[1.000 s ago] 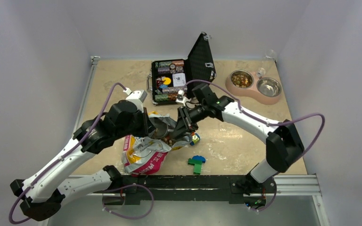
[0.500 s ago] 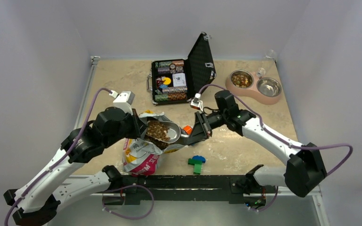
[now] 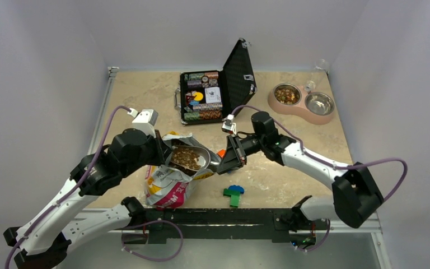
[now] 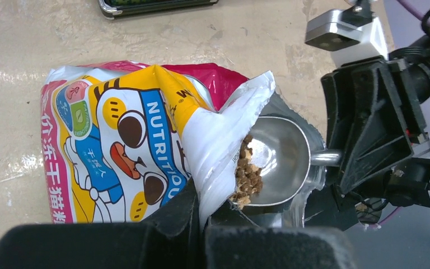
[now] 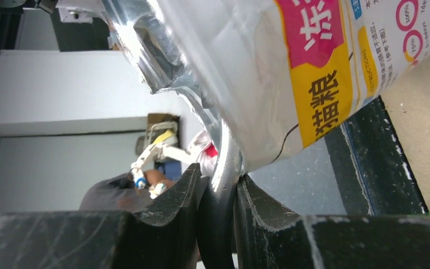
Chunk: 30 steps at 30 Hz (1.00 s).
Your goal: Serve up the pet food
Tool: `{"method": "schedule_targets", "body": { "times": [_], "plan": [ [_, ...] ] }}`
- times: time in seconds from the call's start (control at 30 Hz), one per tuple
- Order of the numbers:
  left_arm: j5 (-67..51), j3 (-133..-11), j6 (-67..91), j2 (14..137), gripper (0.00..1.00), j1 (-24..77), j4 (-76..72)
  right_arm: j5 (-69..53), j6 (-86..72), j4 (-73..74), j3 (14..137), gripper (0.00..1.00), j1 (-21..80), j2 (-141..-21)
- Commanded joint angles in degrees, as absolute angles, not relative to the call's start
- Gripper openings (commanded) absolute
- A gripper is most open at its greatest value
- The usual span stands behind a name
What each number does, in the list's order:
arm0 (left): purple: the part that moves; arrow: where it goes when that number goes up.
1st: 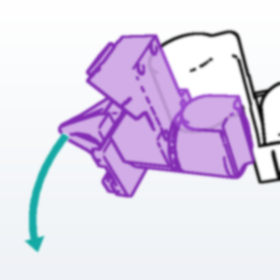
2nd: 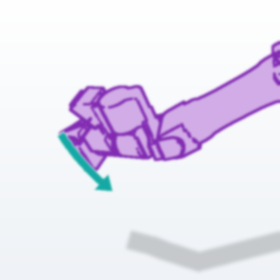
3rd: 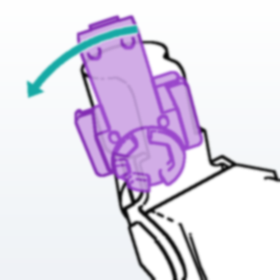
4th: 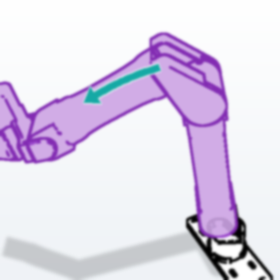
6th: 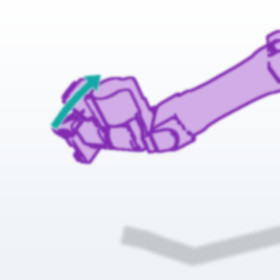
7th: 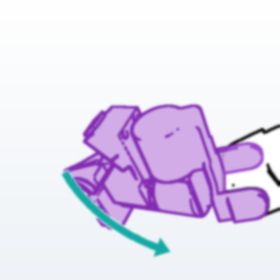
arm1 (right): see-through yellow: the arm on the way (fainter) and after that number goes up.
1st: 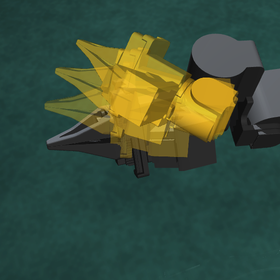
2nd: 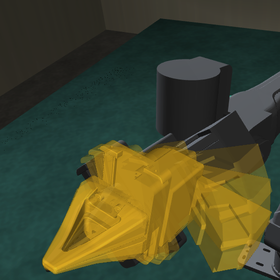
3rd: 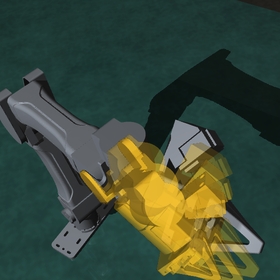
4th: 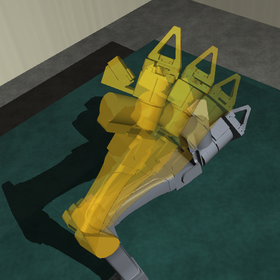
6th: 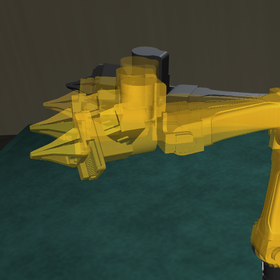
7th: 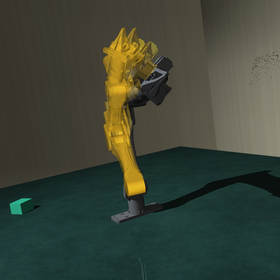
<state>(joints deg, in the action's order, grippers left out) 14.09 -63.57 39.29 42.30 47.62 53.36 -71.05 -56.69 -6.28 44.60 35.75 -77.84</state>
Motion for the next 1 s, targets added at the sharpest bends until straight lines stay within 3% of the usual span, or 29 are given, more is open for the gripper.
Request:
{"method": "schedule_targets", "body": {
  "times": [0.0,0.07,0.1,0.2,0.33,0.7,0.97],
  "plan": [
    [12.3,-67.8,37.8,40.6,0.0,47.7,43.4,-63.5,-58.7,-11.4,45.3,0.0,35.8,-74.2],
    [12.4,-67.5,37.4,40.4,0.0,47.7,43.6,-66.8,-67.0,-21.6,49.0,0.0,37.1,-80.4],
    [12.8,-67.5,37.3,40.3,0.0,47.7,43.8,-66.9,-66.2,-20.0,50.5,0.0,37.6,-80.4],
    [13.8,-68.9,36.4,39.9,0.0,47.7,45.2,-65.9,-57.2,-6.4,49.0,0.0,36.4,-74.6],
    [16.5,-70.1,36.0,40.3,0.0,47.7,47.9,-67.0,-63.0,-14.7,41.4,0.0,33.6,-70.4],
    [32.6,-76.9,44.4,48.5,0.0,47.6,64.9,-63.9,-67.1,-9.1,33.6,0.0,32.1,-52.5],
    [29.0,-74.3,44.7,48.3,0.0,47.6,59.6,-60.0,-72.1,-3.3,33.9,0.0,29.0,-41.5]
  ]
}}
